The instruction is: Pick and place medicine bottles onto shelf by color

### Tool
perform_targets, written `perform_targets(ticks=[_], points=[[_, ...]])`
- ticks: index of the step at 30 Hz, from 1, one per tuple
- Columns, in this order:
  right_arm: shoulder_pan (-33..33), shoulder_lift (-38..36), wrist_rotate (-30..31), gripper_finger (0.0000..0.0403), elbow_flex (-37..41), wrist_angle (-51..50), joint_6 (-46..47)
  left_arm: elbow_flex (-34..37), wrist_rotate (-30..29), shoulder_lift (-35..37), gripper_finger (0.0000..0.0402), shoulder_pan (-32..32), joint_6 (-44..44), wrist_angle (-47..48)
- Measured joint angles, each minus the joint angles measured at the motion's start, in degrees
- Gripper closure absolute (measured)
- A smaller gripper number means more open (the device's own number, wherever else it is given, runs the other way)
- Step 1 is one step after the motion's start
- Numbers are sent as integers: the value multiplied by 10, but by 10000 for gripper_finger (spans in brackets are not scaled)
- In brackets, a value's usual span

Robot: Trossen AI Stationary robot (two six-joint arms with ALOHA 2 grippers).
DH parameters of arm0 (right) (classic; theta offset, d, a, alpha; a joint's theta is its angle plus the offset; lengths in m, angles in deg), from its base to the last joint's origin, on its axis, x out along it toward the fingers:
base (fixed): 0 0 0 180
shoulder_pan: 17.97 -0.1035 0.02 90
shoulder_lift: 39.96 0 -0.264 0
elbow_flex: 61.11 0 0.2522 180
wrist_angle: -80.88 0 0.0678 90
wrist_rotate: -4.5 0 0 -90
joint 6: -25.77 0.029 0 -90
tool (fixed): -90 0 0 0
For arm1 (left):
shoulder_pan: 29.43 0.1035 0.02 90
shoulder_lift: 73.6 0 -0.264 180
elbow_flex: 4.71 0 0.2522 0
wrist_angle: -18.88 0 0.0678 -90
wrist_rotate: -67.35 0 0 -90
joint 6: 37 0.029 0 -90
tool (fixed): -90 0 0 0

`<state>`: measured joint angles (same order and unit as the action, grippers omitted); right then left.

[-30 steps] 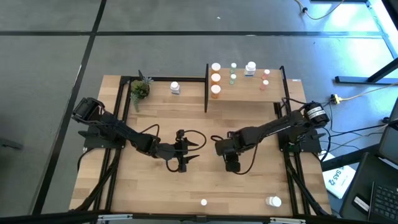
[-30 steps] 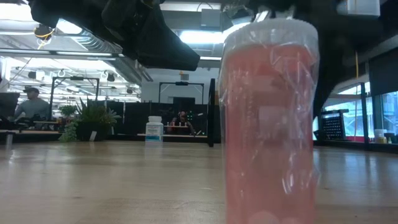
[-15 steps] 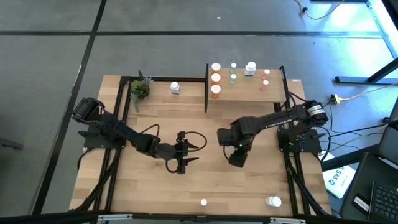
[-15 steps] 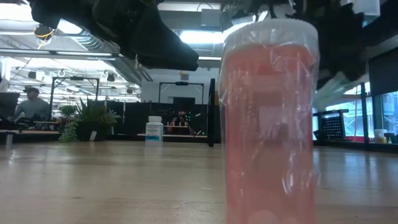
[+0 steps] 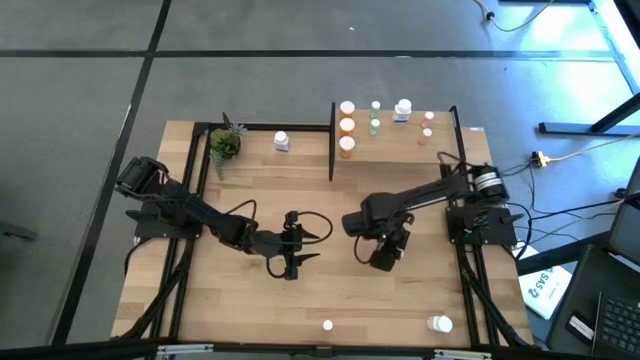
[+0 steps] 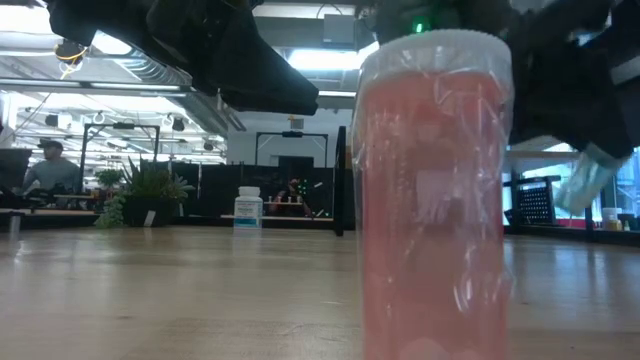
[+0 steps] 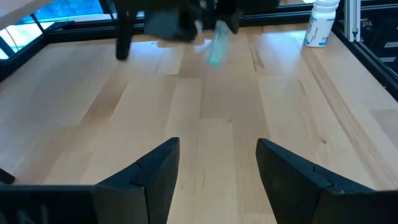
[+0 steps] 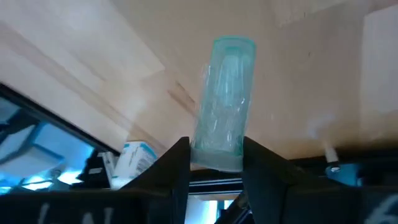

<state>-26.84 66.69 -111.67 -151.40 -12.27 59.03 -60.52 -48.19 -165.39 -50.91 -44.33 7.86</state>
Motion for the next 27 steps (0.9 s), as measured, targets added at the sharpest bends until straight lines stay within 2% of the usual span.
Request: perform_targets(ticks=[9, 14, 27], points=[[0, 76, 6, 278, 0, 0, -66, 0, 0, 0, 195, 0, 0, 0], [0, 87, 9, 276, 0, 4, -86, 0, 0, 0, 195, 0, 0, 0], [1, 87, 10, 209, 0, 40, -124, 0, 0, 0, 195, 0, 0, 0]])
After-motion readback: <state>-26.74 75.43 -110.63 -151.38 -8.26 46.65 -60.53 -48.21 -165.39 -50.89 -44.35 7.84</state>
